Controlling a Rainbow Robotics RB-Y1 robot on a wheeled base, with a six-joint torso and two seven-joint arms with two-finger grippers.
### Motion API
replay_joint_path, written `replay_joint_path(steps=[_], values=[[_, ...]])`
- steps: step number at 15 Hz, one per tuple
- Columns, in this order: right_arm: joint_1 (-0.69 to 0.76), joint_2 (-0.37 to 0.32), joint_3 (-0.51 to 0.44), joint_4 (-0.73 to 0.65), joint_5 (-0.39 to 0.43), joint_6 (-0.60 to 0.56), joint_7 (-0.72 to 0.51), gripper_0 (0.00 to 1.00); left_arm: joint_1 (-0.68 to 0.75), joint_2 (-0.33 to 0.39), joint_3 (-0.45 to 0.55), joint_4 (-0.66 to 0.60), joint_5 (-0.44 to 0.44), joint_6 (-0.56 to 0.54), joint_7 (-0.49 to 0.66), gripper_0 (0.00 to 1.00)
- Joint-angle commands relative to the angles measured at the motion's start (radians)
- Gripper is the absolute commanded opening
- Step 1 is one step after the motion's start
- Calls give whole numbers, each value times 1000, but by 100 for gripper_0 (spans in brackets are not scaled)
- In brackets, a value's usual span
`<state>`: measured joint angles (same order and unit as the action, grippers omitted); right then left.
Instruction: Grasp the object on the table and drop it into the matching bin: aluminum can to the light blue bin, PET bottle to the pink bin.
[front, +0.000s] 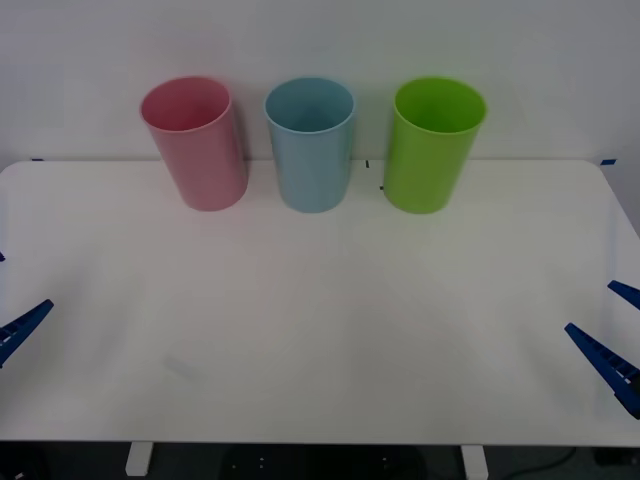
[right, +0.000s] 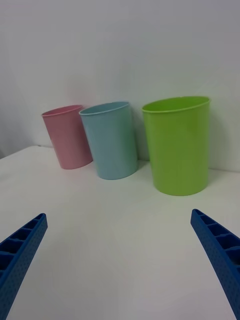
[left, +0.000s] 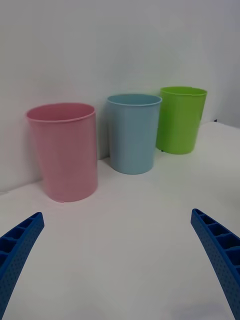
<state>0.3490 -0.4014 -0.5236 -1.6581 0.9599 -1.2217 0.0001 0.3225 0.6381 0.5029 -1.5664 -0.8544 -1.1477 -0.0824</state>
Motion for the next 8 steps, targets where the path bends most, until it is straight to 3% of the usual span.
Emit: replay_joint_path(steps=[1, 8], values=[[0, 0, 0, 0, 0, 0, 0, 100, 0, 0, -18, 2, -2, 2, 6, 100], [0, 0, 0, 0, 0, 0, 0, 100, -3, 2, -40, 2, 0, 6, 10, 100]])
